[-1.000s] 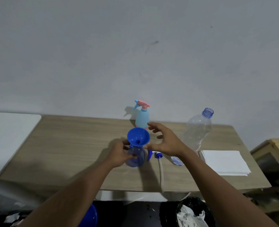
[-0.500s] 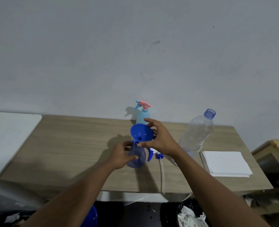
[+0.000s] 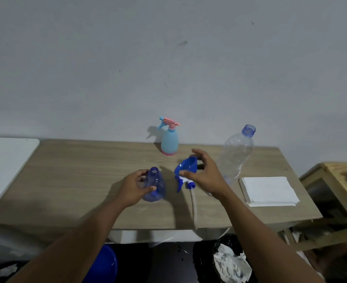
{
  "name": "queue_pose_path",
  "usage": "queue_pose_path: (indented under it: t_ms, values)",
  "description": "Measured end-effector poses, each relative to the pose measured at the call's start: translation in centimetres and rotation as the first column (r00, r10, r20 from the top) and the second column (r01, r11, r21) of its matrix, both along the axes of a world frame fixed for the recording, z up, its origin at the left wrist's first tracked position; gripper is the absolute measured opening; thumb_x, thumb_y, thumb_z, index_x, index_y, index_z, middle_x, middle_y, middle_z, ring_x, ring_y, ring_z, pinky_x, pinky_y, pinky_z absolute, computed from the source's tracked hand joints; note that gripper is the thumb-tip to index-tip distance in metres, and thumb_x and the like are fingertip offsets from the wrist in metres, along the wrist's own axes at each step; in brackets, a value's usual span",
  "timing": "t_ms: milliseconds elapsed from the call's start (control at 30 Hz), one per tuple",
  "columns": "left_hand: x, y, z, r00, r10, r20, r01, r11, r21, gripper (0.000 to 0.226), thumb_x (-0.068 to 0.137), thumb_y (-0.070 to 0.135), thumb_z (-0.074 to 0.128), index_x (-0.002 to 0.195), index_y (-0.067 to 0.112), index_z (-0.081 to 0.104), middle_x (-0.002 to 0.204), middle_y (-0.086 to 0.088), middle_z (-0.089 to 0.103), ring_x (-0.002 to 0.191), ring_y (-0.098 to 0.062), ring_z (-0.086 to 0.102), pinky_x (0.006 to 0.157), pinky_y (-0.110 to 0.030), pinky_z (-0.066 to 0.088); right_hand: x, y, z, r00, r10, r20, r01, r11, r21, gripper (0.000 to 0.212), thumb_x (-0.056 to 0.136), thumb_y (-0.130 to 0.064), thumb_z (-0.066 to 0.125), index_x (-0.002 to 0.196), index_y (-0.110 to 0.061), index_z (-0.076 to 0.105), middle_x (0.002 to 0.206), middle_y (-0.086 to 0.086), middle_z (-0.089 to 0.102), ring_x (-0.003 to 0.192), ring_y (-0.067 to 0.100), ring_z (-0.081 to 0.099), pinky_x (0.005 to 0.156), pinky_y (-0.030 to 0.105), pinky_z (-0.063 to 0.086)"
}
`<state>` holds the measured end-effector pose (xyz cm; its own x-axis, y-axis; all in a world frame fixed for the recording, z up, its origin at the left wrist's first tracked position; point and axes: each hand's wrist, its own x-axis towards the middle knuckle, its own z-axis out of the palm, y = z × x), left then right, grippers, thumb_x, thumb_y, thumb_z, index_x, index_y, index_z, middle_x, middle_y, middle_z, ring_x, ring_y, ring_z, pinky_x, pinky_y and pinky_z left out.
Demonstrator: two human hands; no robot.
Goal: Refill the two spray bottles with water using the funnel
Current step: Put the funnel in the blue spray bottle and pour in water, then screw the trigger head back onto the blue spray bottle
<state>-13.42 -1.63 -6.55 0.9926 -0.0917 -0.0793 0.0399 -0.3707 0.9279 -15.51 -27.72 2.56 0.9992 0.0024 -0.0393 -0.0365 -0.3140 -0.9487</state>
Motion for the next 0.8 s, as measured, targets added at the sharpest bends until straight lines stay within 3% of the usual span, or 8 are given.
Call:
queue_pose_path:
  t_ms: [100, 200, 300, 433, 567, 700, 800]
  values:
    - [-0.3, 0.4, 0.1, 1.000, 0.014, -0.004, -0.014, 1.000, 0.010, 0.063, 0.058, 0.008, 0.094, 0.106, 0.030, 0.061, 0.087, 0.042, 0.066, 0.080, 0.015, 0.063, 0.073, -0.002, 0.047, -1.5, 0.1, -4.0, 0.994, 0.050, -0.099, -0.062, 0.990, -0.124, 0.076, 0.060, -0.023, 0.097, 0.117, -0.018, 0.048, 0.116, 0.001, 0.059, 0.092, 0.008, 0.064, 0.072, 0.018, 0.053]
    - [-0.5, 0.5, 0.2, 1.000, 0.021, -0.010, -0.021, 0.999, 0.032, 0.062, 0.063, 0.002, 0.091, 0.104, 0.035, 0.059, 0.086, 0.046, 0.064, 0.081, 0.017, 0.062, 0.073, -0.002, 0.047, -2.9, 0.9, -6.6, 0.980, 0.093, -0.177, -0.137, 0.957, -0.256, 0.075, 0.055, -0.031, 0.098, 0.110, -0.019, 0.049, 0.108, -0.004, 0.059, 0.088, 0.009, 0.059, 0.068, 0.015, 0.050]
    - [-0.6, 0.5, 0.3, 1.000, 0.016, -0.006, -0.016, 0.999, 0.033, 0.062, 0.064, 0.003, 0.091, 0.102, 0.039, 0.058, 0.088, 0.044, 0.065, 0.084, 0.018, 0.062, 0.073, -0.002, 0.047, -3.6, 1.5, -8.5, 0.967, 0.126, -0.221, -0.211, 0.884, -0.417, 0.073, 0.052, -0.045, 0.093, 0.111, -0.026, 0.054, 0.107, -0.006, 0.061, 0.093, 0.014, 0.060, 0.077, 0.025, 0.053]
    - [-0.6, 0.5, 0.4, 1.000, 0.018, -0.009, -0.018, 0.999, 0.033, 0.060, 0.066, 0.009, 0.091, 0.113, 0.029, 0.061, 0.098, 0.024, 0.068, 0.089, 0.011, 0.063, 0.074, -0.006, 0.048, -3.9, 2.6, -10.2, 0.944, 0.161, -0.287, -0.301, 0.776, -0.554, 0.075, 0.052, -0.054, 0.087, 0.117, -0.035, 0.056, 0.113, -0.004, 0.059, 0.107, 0.018, 0.054, 0.090, 0.038, 0.054]
    - [-0.9, 0.4, 0.9, 1.000, 0.019, -0.015, -0.018, 0.999, 0.049, 0.060, 0.068, 0.010, 0.090, 0.117, 0.026, 0.059, 0.103, 0.020, 0.064, 0.095, 0.005, 0.060, 0.074, -0.007, 0.046, -4.2, 3.3, -10.8, 0.942, 0.164, -0.292, -0.313, 0.740, -0.595, 0.089, 0.057, -0.053, 0.089, 0.133, -0.028, 0.052, 0.125, 0.000, 0.056, 0.119, 0.022, 0.044, 0.100, 0.040, 0.046]
    - [-1.1, 0.5, 1.1, 0.999, 0.027, -0.018, -0.026, 0.999, 0.045, 0.061, 0.068, 0.010, 0.090, 0.117, 0.026, 0.059, 0.102, 0.022, 0.064, 0.094, 0.004, 0.061, 0.071, -0.003, 0.047, -4.5, 3.6, -11.1, 0.941, 0.159, -0.297, -0.310, 0.756, -0.577, 0.098, 0.057, -0.049, 0.092, 0.139, -0.027, 0.045, 0.134, 0.000, 0.051, 0.124, 0.023, 0.043, 0.104, 0.040, 0.044]
    - [-1.1, 0.4, 1.4, 0.999, 0.021, -0.027, -0.020, 0.999, 0.036, 0.060, 0.068, 0.009, 0.090, 0.117, 0.026, 0.059, 0.103, 0.022, 0.064, 0.095, 0.005, 0.060, 0.071, -0.001, 0.046, -4.6, 3.0, -10.9, 0.945, 0.167, -0.281, -0.296, 0.803, -0.517, 0.104, 0.052, -0.057, 0.091, 0.140, -0.030, 0.043, 0.137, -0.005, 0.046, 0.126, 0.017, 0.043, 0.105, 0.037, 0.045]
